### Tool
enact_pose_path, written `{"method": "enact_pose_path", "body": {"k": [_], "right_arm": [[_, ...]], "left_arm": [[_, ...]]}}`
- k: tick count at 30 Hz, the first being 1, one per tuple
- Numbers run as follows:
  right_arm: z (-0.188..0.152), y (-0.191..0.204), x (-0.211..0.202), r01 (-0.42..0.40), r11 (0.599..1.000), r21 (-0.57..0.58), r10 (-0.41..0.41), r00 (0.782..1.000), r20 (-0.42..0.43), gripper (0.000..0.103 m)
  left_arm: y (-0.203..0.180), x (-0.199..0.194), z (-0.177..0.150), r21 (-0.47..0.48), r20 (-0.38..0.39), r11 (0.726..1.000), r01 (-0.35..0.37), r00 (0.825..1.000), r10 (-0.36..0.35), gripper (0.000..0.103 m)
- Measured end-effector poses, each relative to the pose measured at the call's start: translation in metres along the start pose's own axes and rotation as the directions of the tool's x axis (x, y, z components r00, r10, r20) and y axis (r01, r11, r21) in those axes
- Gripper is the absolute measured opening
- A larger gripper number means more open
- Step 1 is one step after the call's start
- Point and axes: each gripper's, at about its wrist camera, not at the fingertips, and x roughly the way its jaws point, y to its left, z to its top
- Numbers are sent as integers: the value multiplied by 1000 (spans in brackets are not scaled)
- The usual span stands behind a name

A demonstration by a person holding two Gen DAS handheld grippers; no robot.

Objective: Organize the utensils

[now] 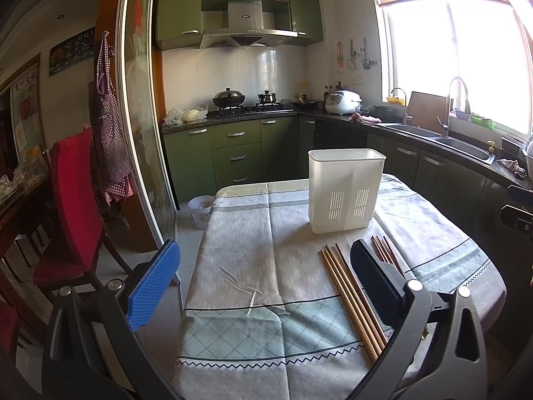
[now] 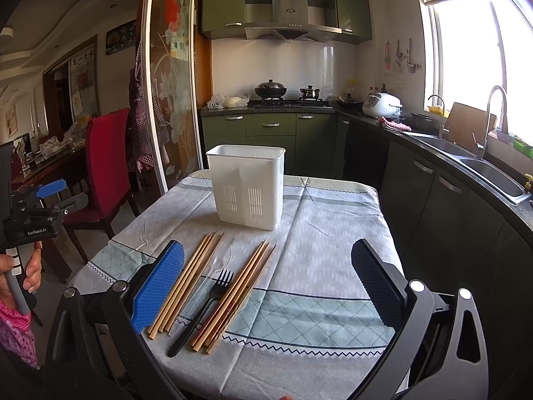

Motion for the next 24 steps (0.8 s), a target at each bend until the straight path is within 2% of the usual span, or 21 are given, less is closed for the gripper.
{"method": "enact_pose_path", "body": {"k": [5, 8, 10, 12, 14, 17, 19, 21, 23, 24], "right_arm": [[3, -10, 21, -9, 999, 43, 12, 997, -76, 99], [6, -20, 45, 14, 999, 53, -5, 985, -173, 99], [8, -21, 56, 34, 999, 26, -28, 978, -206, 99], [10, -22, 65, 32, 999, 16, -28, 973, -229, 99], [12, -24, 74, 4, 1000, 29, 4, 966, -259, 99], [14, -30, 86, -38, 997, 70, 58, 948, -314, 99], [15, -35, 90, -42, 995, 86, 69, 938, -339, 99], [15, -40, 92, -30, 995, 100, 64, 932, -358, 99], [15, -47, 93, -22, 993, 116, 64, 926, -372, 99], [14, -50, 92, -25, 992, 123, 69, 924, -376, 99]], "left_arm": [[-4, 12, 2, 0, -41, 1000, 22, 999, -22, 97], [-9, 33, 4, 1, -123, 999, 45, 991, -45, 97], [-14, 51, 5, -8, -204, 997, 76, 976, -76, 97], [-21, 71, 4, -18, -292, 994, 108, 950, -108, 97], [-31, 89, 4, -28, -370, 989, 146, 917, -146, 97], [-49, 112, 3, -50, -465, 977, 208, 861, -207, 97], [-62, 123, 1, -63, -521, 967, 247, 818, -243, 97], [-74, 135, -1, -75, -565, 961, 265, 783, -260, 96], [-85, 149, -4, -75, -606, 961, 266, 753, -256, 87], [-89, 156, -5, -79, -628, 962, 262, 736, -252, 78]]}}
